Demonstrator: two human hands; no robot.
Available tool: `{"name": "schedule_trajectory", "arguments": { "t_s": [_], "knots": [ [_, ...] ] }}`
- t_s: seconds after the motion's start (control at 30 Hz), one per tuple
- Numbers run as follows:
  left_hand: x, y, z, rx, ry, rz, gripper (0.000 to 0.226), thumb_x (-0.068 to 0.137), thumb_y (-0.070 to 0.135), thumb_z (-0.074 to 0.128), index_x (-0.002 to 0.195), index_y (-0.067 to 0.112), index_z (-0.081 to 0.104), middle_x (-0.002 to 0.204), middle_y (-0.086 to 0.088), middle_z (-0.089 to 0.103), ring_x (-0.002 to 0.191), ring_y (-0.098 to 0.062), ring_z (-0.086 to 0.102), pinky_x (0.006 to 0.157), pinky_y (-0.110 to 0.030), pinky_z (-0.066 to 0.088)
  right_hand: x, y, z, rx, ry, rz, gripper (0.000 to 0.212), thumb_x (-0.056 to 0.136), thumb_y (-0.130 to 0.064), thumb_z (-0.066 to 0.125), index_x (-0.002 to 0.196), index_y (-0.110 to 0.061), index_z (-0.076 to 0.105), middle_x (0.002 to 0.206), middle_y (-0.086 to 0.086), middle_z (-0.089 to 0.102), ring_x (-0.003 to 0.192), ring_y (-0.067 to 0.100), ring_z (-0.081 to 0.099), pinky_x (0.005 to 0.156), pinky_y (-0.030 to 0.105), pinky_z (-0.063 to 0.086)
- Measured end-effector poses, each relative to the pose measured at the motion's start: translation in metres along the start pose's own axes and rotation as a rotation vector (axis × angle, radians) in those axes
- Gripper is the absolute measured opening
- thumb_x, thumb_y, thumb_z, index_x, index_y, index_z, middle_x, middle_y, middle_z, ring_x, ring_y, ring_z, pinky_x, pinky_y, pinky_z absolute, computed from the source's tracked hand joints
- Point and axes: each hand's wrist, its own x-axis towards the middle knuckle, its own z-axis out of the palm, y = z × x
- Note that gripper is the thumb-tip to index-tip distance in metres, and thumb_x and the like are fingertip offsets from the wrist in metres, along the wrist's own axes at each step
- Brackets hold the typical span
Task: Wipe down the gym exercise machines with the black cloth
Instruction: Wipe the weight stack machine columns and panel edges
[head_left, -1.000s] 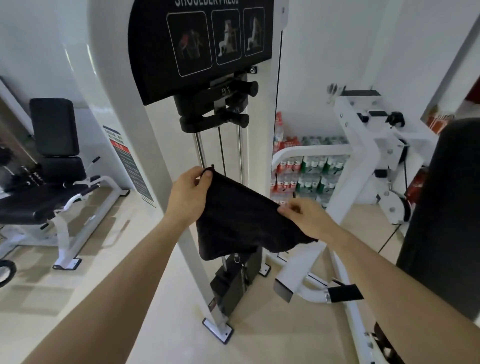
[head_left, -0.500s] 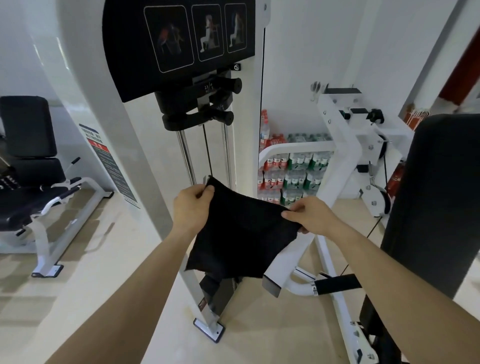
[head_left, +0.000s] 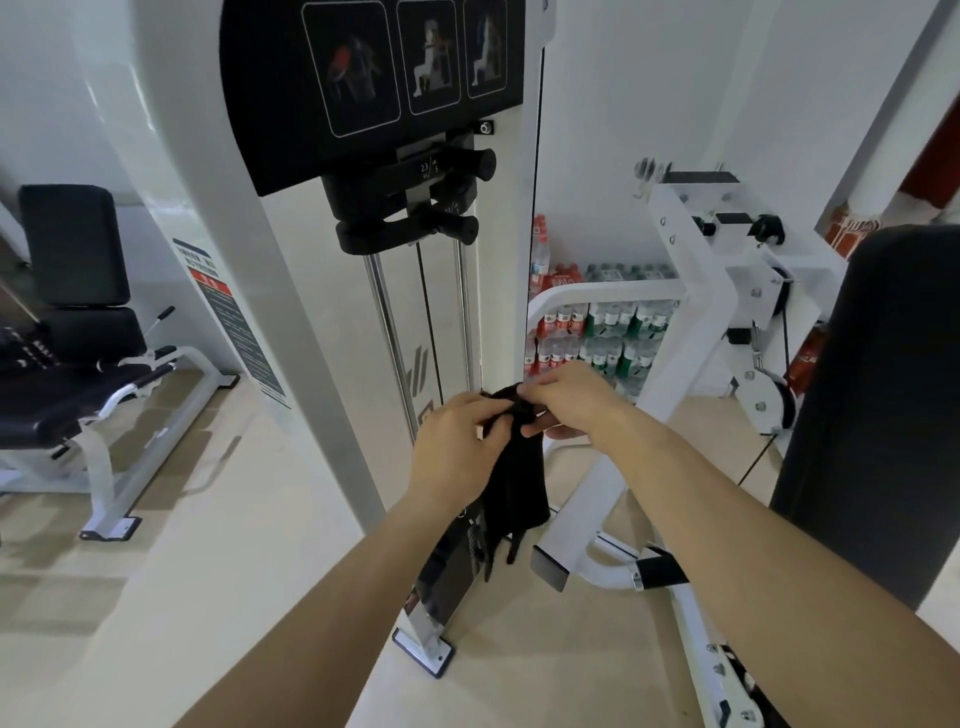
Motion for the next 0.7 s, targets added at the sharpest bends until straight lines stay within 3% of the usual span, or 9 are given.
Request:
{"name": "schedule_trajectory", "arguments": {
  "t_s": [0.1, 0.23, 0.27, 0.33, 0.4, 0.47, 0.57, 0.7],
  "knots": [
    [-0.004, -0.002, 0.001, 0.091, 0.022, 0.061, 0.025, 0.094, 0.026, 0.067, 0.118, 0.025, 0.074, 0.108, 0.008, 0.067, 0.083, -0.004, 0.057, 0.071, -0.005, 0.037, 0.002, -0.005, 0.004, -0.032, -0.011, 0.004, 0.016, 0.099, -0.021, 0.058, 0.101, -0.011, 0.070, 0.091, 0.006, 0.077, 0.072, 0.017, 0.076, 0.059, 0.024, 0.055],
    [-0.005, -0.006, 0.002, 0.244, 0.025, 0.115, 0.035, 0.088, 0.041, 0.072, 0.119, 0.026, 0.070, 0.108, 0.007, 0.067, 0.086, -0.012, 0.065, 0.069, -0.027, 0.055, 0.007, -0.007, 0.009, -0.117, -0.017, 0.001, 0.011, 0.097, -0.018, 0.059, 0.097, -0.008, 0.064, 0.094, 0.013, 0.075, 0.074, 0.020, 0.076, 0.068, 0.033, 0.063],
    [-0.004, -0.008, 0.002, 0.272, 0.021, 0.113, 0.034, 0.087, 0.042, 0.072, 0.117, 0.026, 0.069, 0.105, 0.006, 0.068, 0.085, -0.014, 0.066, 0.068, -0.031, 0.057, 0.006, -0.009, 0.012, -0.107, -0.037, -0.002, 0.004, 0.098, -0.017, 0.058, 0.102, -0.016, 0.060, 0.096, 0.012, 0.075, 0.075, 0.020, 0.076, 0.066, 0.033, 0.062],
    [-0.001, -0.010, 0.000, 0.293, 0.026, 0.109, 0.028, 0.089, 0.039, 0.071, 0.114, 0.026, 0.070, 0.100, 0.006, 0.068, 0.081, -0.017, 0.066, 0.066, -0.035, 0.057, 0.005, -0.010, 0.015, -0.075, -0.077, -0.006, 0.027, 0.098, -0.014, 0.053, 0.117, -0.033, 0.052, 0.096, 0.005, 0.075, 0.076, 0.016, 0.075, 0.065, 0.030, 0.060],
    [0.001, -0.013, -0.003, 0.274, 0.033, 0.089, 0.020, 0.095, 0.034, 0.064, 0.113, 0.027, 0.071, 0.097, 0.007, 0.068, 0.080, -0.016, 0.065, 0.068, -0.035, 0.055, 0.004, -0.012, 0.014, -0.070, -0.154, 0.002, 0.028, 0.096, -0.011, 0.048, 0.116, -0.021, 0.066, 0.093, 0.001, 0.078, 0.081, 0.015, 0.076, 0.078, 0.033, 0.060],
    [0.004, -0.016, -0.007, 0.229, 0.022, 0.039, 0.018, 0.100, 0.029, 0.056, 0.113, 0.027, 0.069, 0.098, 0.009, 0.068, 0.084, -0.014, 0.063, 0.072, -0.032, 0.053, 0.004, -0.010, 0.011, -0.128, -0.225, -0.028, 0.027, 0.093, -0.013, 0.051, 0.108, -0.024, 0.071, 0.089, -0.004, 0.078, 0.086, 0.012, 0.074, 0.085, 0.032, 0.056],
    [0.007, -0.019, -0.018, 0.085, -0.037, -0.054, 0.015, 0.103, 0.025, 0.050, 0.108, 0.025, 0.064, 0.094, 0.008, 0.067, 0.085, -0.014, 0.062, 0.075, -0.032, 0.052, 0.007, -0.001, 0.007, -0.361, -0.252, -0.203, 0.027, 0.087, -0.012, 0.061, 0.106, -0.029, 0.069, 0.086, -0.004, 0.072, 0.082, 0.014, 0.065, 0.073, 0.025, 0.048],
    [0.012, -0.024, -0.033, -0.072, -0.094, -0.086, 0.012, 0.103, 0.020, 0.050, 0.099, 0.026, 0.060, 0.087, 0.011, 0.066, 0.083, -0.006, 0.061, 0.076, -0.030, 0.052, 0.017, 0.019, 0.008, -0.727, -0.302, -0.312, 0.038, 0.083, -0.025, 0.070, 0.119, -0.034, 0.061, 0.096, -0.007, 0.050, 0.094, 0.017, 0.053, 0.078, 0.029, 0.045]
  ]
}}
